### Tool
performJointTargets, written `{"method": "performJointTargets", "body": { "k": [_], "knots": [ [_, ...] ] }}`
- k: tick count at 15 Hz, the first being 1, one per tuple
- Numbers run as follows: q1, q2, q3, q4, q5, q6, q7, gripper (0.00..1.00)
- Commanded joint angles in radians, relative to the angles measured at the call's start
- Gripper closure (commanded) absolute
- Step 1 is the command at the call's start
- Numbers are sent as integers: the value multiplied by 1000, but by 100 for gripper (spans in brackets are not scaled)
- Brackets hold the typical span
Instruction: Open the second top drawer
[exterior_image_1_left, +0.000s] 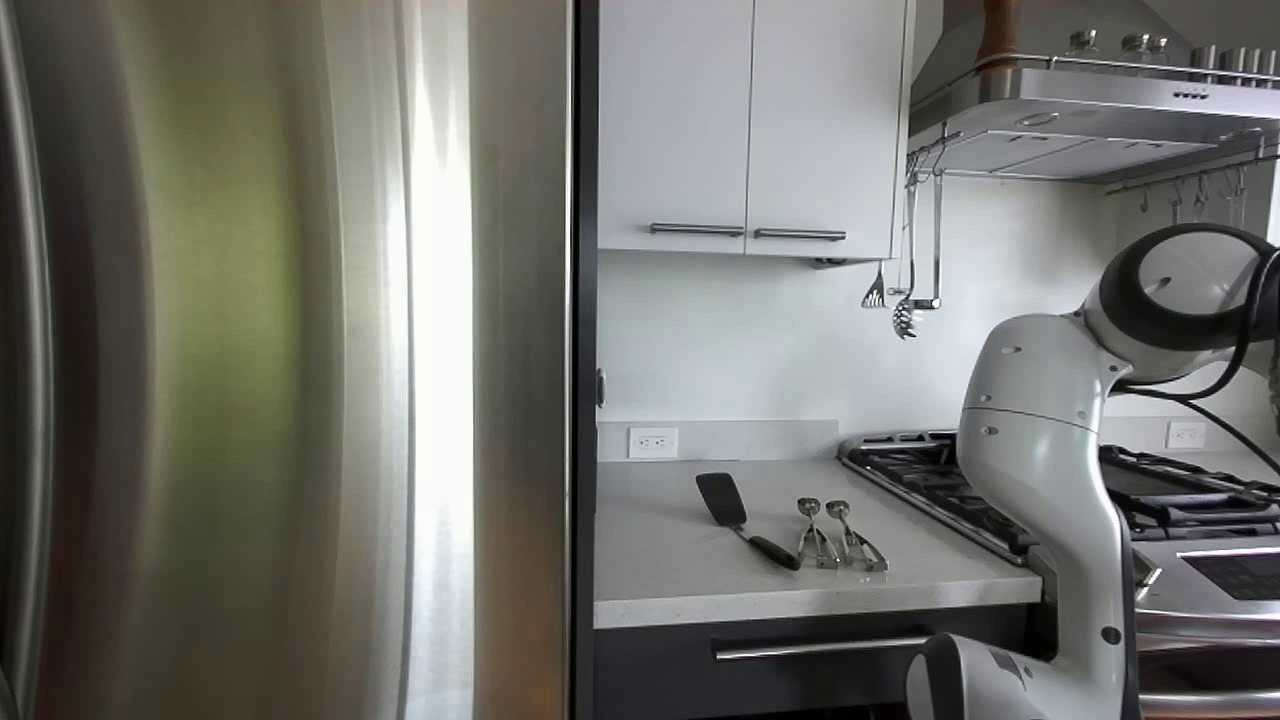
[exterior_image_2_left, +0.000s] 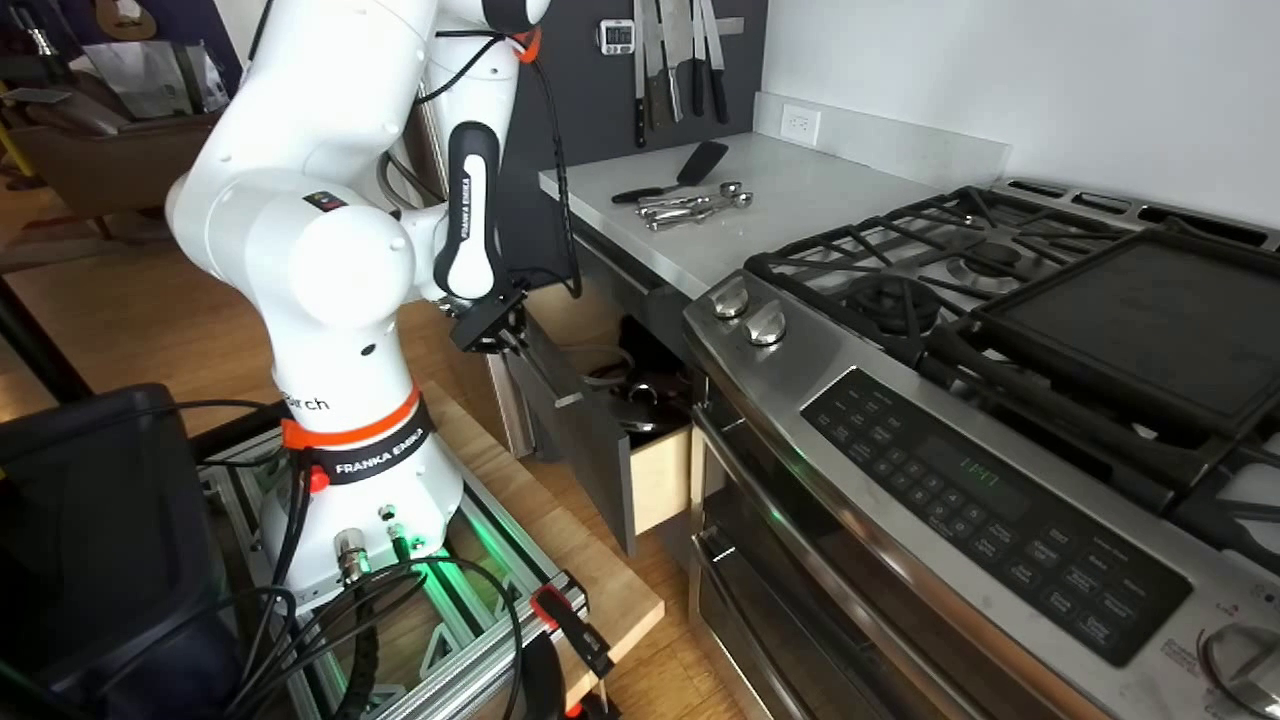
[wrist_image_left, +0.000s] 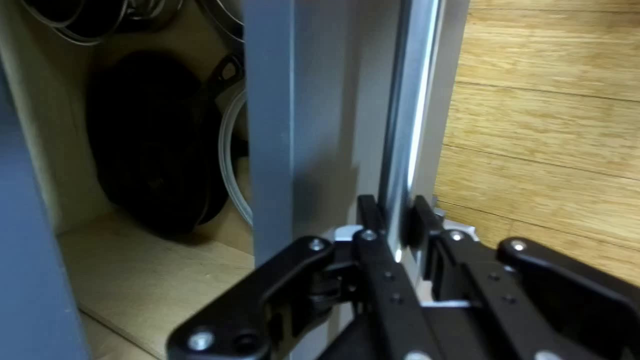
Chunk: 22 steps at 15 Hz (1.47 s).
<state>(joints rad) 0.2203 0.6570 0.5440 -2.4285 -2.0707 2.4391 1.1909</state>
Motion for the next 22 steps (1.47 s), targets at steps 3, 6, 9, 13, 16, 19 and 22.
{"method": "performJointTargets", "body": {
  "k": [3,6,9,13,16,19,22],
  "knots": [
    [-23,-5,62,28,6,248,-55,95],
    [-50,13,45,32,102,416,-151,95],
    [-47,23,21,36,293,546,-351,49],
    [-23,50,6,9,595,743,-654,18],
    [-161,138,149,-65,820,694,-878,0],
    [-342,174,327,-75,982,562,-998,0],
    [-494,151,478,-41,1093,454,-1066,0]
  ]
}}
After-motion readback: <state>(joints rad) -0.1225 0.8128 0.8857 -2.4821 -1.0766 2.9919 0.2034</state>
